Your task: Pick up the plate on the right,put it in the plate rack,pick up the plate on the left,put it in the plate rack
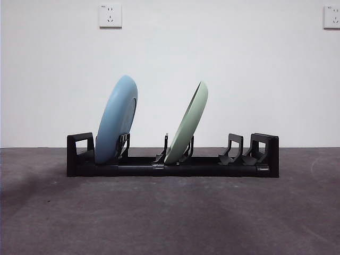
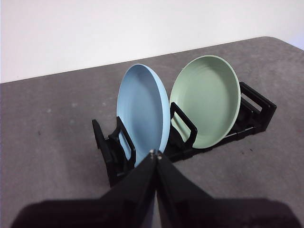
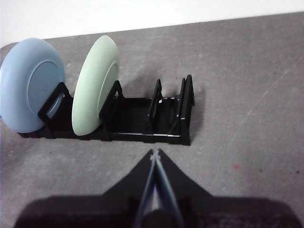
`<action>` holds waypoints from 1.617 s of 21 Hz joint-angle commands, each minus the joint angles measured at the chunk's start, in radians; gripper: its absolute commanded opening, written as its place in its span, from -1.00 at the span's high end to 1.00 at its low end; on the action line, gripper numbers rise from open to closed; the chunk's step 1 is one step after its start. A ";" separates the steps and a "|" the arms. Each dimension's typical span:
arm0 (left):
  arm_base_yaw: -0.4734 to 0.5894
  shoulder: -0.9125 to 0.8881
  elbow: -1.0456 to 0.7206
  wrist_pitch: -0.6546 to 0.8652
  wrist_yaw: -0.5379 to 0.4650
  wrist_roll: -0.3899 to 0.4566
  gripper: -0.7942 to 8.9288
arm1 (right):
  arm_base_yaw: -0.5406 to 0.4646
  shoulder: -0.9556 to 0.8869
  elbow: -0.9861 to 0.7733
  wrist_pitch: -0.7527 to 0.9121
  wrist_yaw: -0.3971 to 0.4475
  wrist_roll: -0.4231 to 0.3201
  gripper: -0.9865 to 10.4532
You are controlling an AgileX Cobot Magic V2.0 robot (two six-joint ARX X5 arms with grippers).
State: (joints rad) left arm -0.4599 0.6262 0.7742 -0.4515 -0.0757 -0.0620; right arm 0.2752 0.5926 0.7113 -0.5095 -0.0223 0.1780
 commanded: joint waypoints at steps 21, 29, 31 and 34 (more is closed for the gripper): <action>0.364 -0.455 -0.650 0.427 0.135 0.104 0.84 | 0.001 0.016 -0.002 0.000 0.004 0.033 0.83; 0.415 -0.624 -0.771 0.265 0.130 0.089 0.84 | 0.002 0.016 -0.001 0.000 0.003 0.033 0.83; 0.416 -0.624 -0.771 0.265 0.127 0.089 0.84 | 0.002 0.016 -0.002 0.000 0.003 0.033 0.83; 0.416 -0.620 -0.771 0.272 0.131 0.089 0.84 | 0.002 0.016 -0.002 0.000 0.003 0.033 0.83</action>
State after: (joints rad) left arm -0.0467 0.0063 0.0177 -0.1822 0.0555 0.0326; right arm 0.2752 0.6109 0.7113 -0.5156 -0.0219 0.2024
